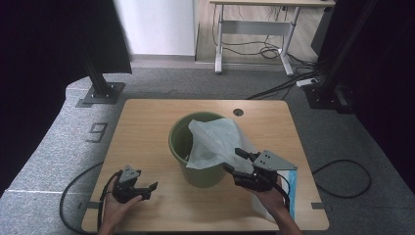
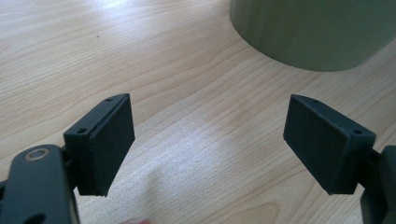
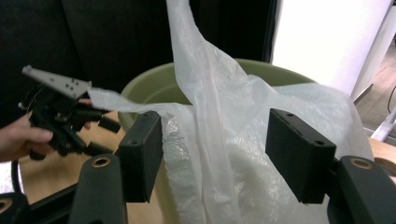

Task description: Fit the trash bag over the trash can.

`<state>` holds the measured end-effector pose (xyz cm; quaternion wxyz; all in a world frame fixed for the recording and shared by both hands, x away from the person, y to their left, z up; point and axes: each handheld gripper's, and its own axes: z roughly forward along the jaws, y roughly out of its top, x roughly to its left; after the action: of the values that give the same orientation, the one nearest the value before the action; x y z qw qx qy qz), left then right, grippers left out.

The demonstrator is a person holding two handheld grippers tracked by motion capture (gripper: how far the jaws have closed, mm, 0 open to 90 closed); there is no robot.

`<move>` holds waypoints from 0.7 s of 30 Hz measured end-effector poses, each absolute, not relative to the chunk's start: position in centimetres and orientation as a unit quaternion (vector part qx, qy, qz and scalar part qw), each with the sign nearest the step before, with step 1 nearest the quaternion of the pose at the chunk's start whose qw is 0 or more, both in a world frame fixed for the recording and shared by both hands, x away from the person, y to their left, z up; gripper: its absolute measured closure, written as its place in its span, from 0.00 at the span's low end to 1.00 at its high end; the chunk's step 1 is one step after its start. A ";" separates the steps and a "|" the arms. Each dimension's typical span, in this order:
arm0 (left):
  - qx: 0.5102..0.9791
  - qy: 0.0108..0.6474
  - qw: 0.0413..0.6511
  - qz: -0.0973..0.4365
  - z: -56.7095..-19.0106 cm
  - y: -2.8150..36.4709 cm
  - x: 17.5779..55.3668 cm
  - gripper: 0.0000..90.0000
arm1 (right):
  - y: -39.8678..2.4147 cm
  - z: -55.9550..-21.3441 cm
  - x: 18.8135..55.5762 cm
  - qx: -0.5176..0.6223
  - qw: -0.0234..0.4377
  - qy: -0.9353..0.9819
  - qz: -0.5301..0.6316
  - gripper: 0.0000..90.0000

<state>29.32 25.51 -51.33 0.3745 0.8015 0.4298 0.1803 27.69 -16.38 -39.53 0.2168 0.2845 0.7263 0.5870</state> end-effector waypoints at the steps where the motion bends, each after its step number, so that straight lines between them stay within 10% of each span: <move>1: 0.803 0.429 0.373 0.180 -51.3 25.5 29.3 0.18 | -16.5 -39.7 27.7 0.285 0.213 0.727 0.587 0.40; 21: 0.802 0.430 0.374 0.180 -51.3 25.7 29.3 0.18 | -14.8 -39.6 29.2 0.301 0.223 0.731 0.571 0.46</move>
<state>29.31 25.71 -51.31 0.3741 0.8016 0.4301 0.1801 29.16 -14.78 -39.65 0.2228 0.3005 0.7309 0.5708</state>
